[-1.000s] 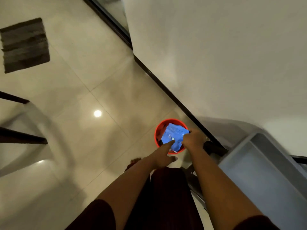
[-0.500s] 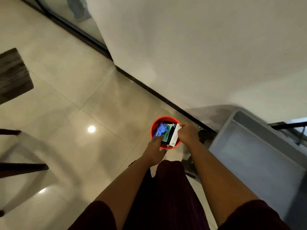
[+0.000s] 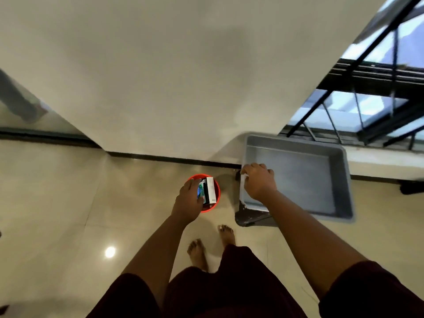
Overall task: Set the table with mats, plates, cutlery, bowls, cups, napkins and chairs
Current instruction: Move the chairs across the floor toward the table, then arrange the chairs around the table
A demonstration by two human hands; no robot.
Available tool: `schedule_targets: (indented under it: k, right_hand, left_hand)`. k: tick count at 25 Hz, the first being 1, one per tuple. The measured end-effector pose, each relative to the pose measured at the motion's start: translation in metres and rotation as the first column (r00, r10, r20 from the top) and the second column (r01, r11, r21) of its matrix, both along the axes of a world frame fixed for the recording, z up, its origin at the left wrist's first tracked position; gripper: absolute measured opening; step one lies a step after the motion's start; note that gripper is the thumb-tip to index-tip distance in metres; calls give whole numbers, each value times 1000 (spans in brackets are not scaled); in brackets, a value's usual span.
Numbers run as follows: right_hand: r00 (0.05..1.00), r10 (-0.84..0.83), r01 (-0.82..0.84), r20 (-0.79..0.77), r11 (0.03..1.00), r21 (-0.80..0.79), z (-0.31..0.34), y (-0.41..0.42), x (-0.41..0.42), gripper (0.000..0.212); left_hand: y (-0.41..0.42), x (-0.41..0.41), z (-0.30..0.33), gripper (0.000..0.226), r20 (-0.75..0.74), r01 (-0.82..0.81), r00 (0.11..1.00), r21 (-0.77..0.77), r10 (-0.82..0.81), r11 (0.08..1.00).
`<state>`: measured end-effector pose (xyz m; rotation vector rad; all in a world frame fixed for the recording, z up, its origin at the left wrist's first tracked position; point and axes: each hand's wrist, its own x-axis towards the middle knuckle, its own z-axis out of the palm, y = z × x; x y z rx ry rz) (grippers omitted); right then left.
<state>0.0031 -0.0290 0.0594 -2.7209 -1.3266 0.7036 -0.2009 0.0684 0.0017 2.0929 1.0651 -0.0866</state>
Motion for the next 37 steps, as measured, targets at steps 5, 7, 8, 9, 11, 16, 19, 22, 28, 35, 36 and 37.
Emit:
schedule_targets:
  k: [5,7,8,9,11,16,19,22,28,35,36,37]
  right_hand:
    - [968,-249,248,20,968,43,4,-73,19,29]
    - [946,-323,322,40,946,30,2,-106,27,28]
    - [933,-358,358,45,934,21,2,-120,31,28]
    - [918,-395,395,47,919,15,2,-133,34,27]
    - [880,-473,472,49,881,16,3,-166,45,24]
    - [826,-557,561,90,827,-28,8,-256,93,29]
    - [784,-609,616,118,787,-37,11,-310,126,30]
    - [678,-724,730,127,683,1,12,-381,153,31]
    - [424,-886,894,187,443,73,17,-535,166,38]
    - [48,-987,996,154,58,64,10,-669,144,42]
    - [3,-990,998,138,12,64,8,-683,143,42]
    - [-36,-991,997,126,-28,65,6,-698,142,43]
  left_hand:
    - [-6,44,8,55,-1,338,940,155,-342,928]
    - [-18,67,12,55,6,441,890,243,-456,864]
    - [-25,78,15,54,14,470,870,278,-493,838]
    - [-32,89,17,53,21,489,854,302,-519,818]
    - [-54,119,20,51,39,544,811,316,-584,777]
    - [-122,216,26,55,67,690,653,355,-754,630]
    - [-178,267,35,54,31,722,614,382,-788,577]
    - [-249,322,43,60,-10,772,548,389,-836,502]
    - [-380,406,51,73,-203,878,387,381,-900,291]
    - [-516,441,47,75,-310,936,93,351,-946,-23]
    - [-534,448,44,75,-331,938,47,339,-942,-72]
    - [-554,457,43,75,-343,937,12,331,-939,-109]
